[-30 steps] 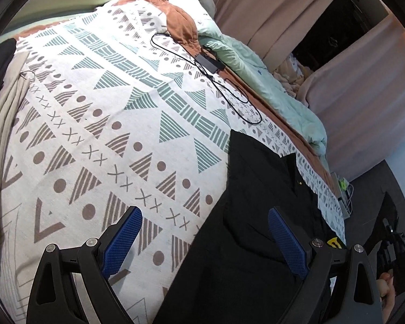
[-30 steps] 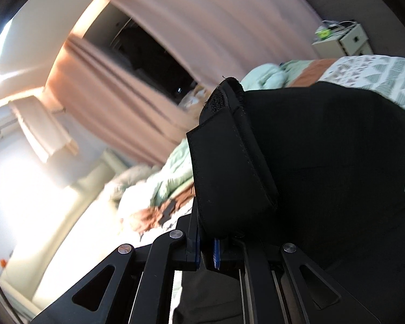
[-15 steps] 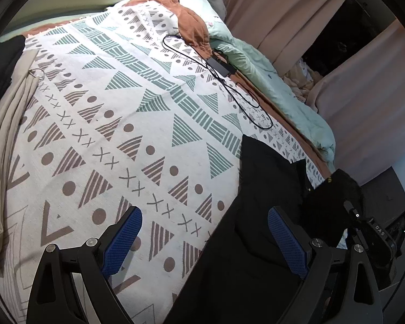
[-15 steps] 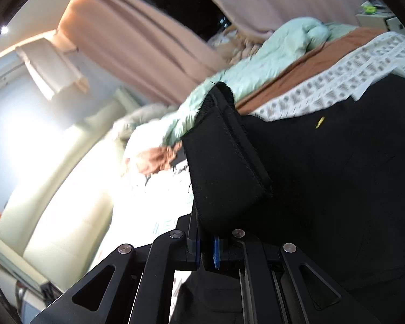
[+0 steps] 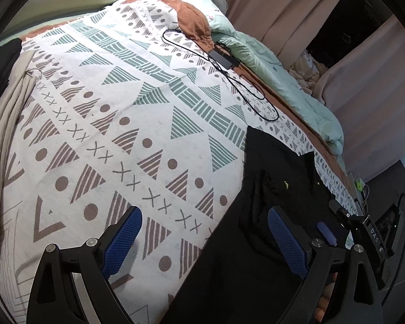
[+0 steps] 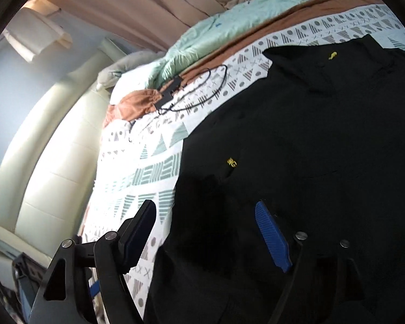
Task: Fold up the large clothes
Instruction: 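Open the right gripper and move both grippers above the folded jacket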
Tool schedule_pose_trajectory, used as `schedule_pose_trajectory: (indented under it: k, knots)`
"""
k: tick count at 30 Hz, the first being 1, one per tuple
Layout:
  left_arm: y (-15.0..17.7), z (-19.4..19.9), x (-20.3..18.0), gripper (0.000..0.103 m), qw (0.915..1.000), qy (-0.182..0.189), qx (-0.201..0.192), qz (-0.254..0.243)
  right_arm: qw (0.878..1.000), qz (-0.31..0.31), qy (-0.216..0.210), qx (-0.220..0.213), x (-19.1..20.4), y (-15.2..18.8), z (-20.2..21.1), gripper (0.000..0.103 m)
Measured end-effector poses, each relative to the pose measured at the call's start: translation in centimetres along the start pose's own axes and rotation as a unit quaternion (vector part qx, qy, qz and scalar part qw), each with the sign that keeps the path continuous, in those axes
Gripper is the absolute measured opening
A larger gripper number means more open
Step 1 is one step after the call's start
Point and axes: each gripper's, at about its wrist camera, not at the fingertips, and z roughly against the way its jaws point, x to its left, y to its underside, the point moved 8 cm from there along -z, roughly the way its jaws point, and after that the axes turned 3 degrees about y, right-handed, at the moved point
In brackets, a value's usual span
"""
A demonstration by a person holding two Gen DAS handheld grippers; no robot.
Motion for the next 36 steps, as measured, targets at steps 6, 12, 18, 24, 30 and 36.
schedule_pose_trajectory:
  k: [6,12,18,24,30,36]
  knots:
    - [0.4,1.0,-2.1,0.095,0.9998,0.002,-0.001,-0.021,1.0,-0.012,0.006,-0.015,-1.5,-0.3,2.7,0.076]
    - [0.8,2.8,-4.2,0.095,0.9985,-0.002,-0.022,-0.051,0.999,-0.027,0.022,-0.035,-4.0,0.5,7.0,0.076]
    - [2.3,4.7,-6.0,0.095,0.9967,0.004,-0.036,-0.073,0.997,-0.025,0.051,-0.056,-5.6,1.1,12.1,0.078]
    - [5.1,6.1,-7.0,0.096,0.9951,0.02,-0.031,-0.091,0.994,-0.032,0.074,-0.075,-7.6,3.6,16.7,0.095]
    - [7.7,8.5,-6.8,0.102,0.9903,0.009,-0.061,-0.124,0.991,-0.043,0.084,-0.095,-9.8,6.3,21.1,0.103]
    - [9.7,10.3,-3.3,0.102,0.9902,-0.025,-0.079,-0.113,0.989,-0.069,0.088,-0.097,-12.1,9.7,24.1,0.103]
